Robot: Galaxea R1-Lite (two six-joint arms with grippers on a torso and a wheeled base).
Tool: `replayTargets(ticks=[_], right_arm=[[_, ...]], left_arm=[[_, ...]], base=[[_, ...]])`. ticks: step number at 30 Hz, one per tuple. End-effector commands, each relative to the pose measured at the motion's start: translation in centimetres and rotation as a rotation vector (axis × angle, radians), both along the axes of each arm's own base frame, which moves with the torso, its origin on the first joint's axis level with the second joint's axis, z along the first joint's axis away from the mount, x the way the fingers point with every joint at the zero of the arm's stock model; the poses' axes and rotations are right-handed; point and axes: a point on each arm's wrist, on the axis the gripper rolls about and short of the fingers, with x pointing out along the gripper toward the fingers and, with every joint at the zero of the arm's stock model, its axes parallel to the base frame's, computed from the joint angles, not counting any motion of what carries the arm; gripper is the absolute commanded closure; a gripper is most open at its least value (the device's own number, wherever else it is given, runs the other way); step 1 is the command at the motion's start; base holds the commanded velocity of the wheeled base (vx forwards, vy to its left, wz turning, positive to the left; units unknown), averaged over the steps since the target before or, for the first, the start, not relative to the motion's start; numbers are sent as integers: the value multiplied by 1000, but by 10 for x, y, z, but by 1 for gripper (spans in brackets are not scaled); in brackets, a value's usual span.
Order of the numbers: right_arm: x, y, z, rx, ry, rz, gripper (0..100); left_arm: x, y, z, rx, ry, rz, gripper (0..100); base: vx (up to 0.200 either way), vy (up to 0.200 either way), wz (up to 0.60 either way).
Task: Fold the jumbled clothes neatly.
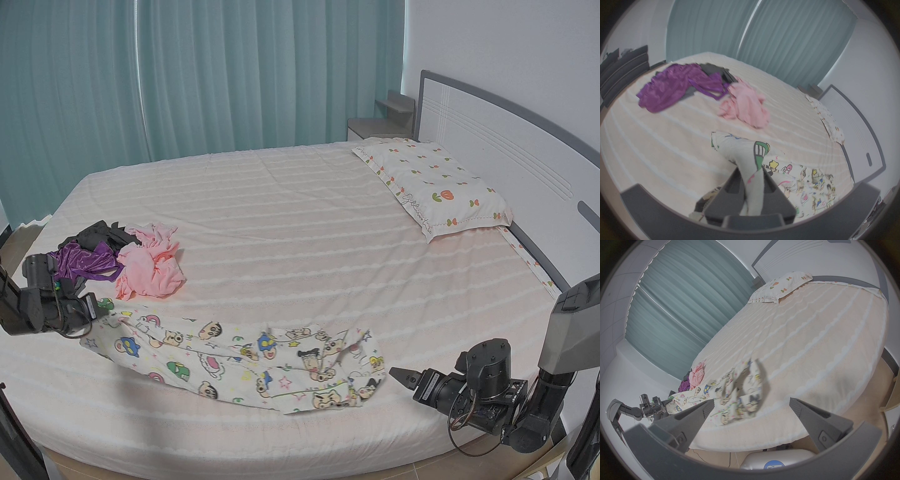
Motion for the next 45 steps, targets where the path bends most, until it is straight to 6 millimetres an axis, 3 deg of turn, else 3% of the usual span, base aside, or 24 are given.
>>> replayTargets(ticks=[1,5,9,12,13,14,25,26,31,34,36,37,38,45], right_arm=[[0,0,0,-1,2,2,0],[0,0,0,-1,2,2,0],[0,0,-1,-2,3,2,0],[0,0,-1,-3,5,2,0],[0,0,-1,-3,5,2,0],[0,0,-1,-2,3,2,0],[0,0,-1,-3,3,3,0],[0,0,-1,-3,3,3,0],[0,0,-1,-4,4,3,0],[-1,0,-1,-5,5,3,0],[-1,0,-1,-5,5,3,0],[-1,0,-1,-5,5,3,0],[-1,0,-1,-6,5,4,0],[-1,0,-1,-7,5,2,0]], left_arm=[[-5,37,33,65,-68,70,100],[-7,54,49,83,-44,96,100],[-14,36,66,117,-40,66,100],[-16,-1,71,142,-19,6,100],[-16,-5,71,146,-16,1,100],[-15,-32,72,173,-2,-43,100],[-14,-173,57,256,64,-238,100],[-14,-179,56,253,65,-246,100],[-5,-243,29,274,112,-323,100],[1,-258,19,281,127,-353,100],[6,-285,8,261,137,-393,100],[6,-285,8,261,137,-393,100],[7,-305,5,223,136,-403,100],[13,-333,-8,192,145,-424,100]], base=[[0,0,0],[0,0,0],[0,0,0],[0,0,0],[0,0,0],[0,0,0],[0,0,0],[0,0,0],[0,0,0],[0,0,0],[0,0,0],[0,0,0],[0,0,0],[0,0,0]])
